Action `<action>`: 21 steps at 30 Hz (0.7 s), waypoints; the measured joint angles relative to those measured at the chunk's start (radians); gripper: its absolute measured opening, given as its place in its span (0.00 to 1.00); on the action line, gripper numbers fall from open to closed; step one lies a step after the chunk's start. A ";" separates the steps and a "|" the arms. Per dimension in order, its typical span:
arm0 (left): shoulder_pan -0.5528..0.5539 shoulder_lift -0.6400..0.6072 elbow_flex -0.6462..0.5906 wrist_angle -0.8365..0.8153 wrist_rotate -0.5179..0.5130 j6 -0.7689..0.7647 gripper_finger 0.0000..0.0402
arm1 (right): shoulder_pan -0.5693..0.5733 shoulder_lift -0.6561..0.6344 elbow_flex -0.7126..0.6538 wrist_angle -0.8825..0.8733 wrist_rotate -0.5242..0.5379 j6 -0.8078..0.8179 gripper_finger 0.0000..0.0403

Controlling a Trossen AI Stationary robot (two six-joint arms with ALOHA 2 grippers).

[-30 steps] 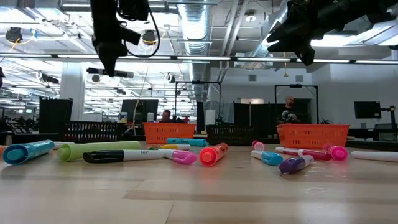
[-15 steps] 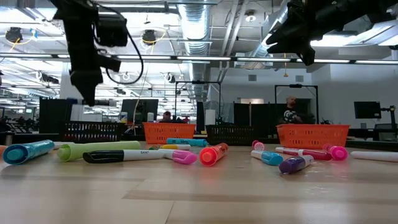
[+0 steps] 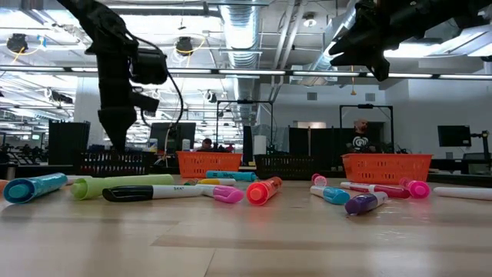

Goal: Pick & Place Markers
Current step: Put the large blue marker pen into the left black bin

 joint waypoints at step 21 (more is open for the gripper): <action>0.064 0.018 -0.002 -0.001 0.080 0.009 0.21 | 0.000 0.000 0.000 0.000 -0.002 0.000 0.25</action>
